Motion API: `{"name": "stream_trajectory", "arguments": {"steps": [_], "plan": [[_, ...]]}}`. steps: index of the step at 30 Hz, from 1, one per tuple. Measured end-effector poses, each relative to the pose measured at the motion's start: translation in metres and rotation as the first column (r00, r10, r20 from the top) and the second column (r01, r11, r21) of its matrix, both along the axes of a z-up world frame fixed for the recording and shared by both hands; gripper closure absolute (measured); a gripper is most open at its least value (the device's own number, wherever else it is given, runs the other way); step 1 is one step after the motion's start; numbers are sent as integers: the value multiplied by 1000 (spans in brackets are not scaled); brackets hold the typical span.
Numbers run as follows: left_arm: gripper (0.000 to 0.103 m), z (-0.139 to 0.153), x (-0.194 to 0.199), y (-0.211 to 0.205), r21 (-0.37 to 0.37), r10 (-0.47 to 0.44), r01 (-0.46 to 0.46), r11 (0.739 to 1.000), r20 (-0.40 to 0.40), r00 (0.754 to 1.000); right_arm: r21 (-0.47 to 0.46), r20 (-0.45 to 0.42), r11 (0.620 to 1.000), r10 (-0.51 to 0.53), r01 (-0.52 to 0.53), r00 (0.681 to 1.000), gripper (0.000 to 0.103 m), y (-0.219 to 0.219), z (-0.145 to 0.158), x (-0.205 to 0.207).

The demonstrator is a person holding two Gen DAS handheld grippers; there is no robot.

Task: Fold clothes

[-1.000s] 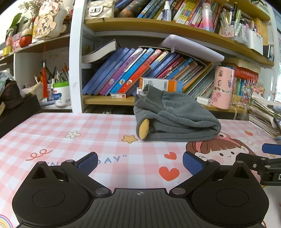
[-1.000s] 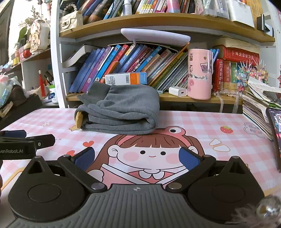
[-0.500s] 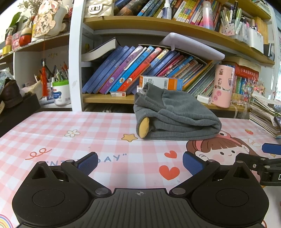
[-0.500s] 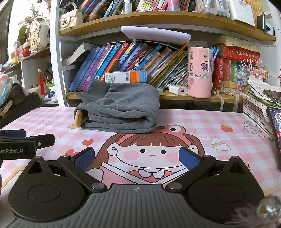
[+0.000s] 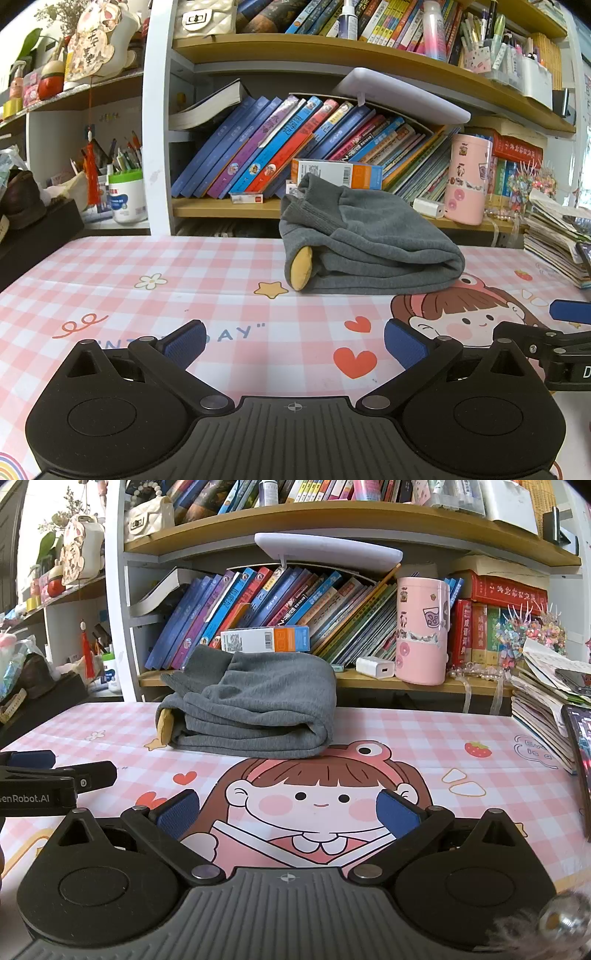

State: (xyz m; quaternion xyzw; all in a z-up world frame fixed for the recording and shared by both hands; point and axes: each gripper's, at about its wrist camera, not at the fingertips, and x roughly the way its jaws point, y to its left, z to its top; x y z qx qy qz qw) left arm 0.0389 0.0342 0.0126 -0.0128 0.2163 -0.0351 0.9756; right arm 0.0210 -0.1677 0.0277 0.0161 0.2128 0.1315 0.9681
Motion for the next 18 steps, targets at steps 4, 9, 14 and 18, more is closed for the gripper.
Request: {"name": "stream_trajectory", "arguments": {"steps": [4, 9, 14, 18], "plan": [[0, 0, 0, 0, 3, -4, 4, 1000, 1, 1000, 1, -1, 1000, 1, -1, 1000, 0, 0, 0, 0], [0, 0, -1, 0, -1, -9, 9, 1000, 1, 1000, 0, -2, 1000, 1, -1, 1000, 0, 0, 0, 0], [0, 1, -1, 0, -4, -17, 17, 1000, 6, 1000, -1, -5, 1000, 1, -1, 1000, 0, 0, 0, 1], [0, 1, -2, -1, -4, -20, 20, 1000, 9, 1000, -2, -9, 1000, 1, -1, 1000, 0, 0, -1, 1]]}}
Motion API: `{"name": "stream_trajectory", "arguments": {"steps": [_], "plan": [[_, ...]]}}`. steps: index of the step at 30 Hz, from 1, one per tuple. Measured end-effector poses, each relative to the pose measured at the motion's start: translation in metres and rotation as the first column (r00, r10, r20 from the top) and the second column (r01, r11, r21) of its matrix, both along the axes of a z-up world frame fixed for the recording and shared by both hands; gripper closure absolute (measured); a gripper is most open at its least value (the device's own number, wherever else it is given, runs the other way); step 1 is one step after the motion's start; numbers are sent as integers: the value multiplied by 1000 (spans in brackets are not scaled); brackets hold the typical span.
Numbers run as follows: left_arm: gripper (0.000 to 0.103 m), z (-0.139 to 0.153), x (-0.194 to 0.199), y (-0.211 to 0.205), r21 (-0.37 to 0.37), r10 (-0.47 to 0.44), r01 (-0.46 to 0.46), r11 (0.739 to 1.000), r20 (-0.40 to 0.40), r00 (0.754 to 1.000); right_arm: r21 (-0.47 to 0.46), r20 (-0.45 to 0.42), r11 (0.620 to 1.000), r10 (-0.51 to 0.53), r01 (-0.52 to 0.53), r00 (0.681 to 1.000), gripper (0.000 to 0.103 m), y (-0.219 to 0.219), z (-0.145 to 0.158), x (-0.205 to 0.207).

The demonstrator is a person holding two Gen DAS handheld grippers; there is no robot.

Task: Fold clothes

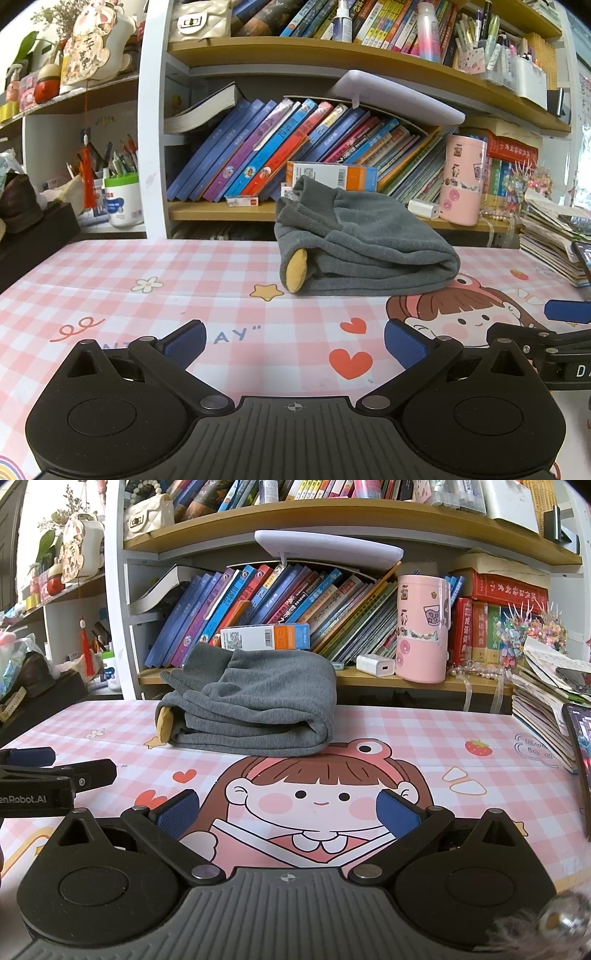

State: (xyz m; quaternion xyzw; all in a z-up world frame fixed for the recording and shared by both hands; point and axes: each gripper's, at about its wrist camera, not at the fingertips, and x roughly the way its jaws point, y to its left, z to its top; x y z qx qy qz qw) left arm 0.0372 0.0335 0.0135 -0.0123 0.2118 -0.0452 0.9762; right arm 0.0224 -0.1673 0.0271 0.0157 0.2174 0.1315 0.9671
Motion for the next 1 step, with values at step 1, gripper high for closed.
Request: {"name": "stream_trajectory", "arguments": {"steps": [1], "plan": [[0, 0, 0, 0, 0, 0, 0, 1000, 0, 1000, 0, -1, 1000, 0, 0, 1000, 0, 0, 0, 0]]}}
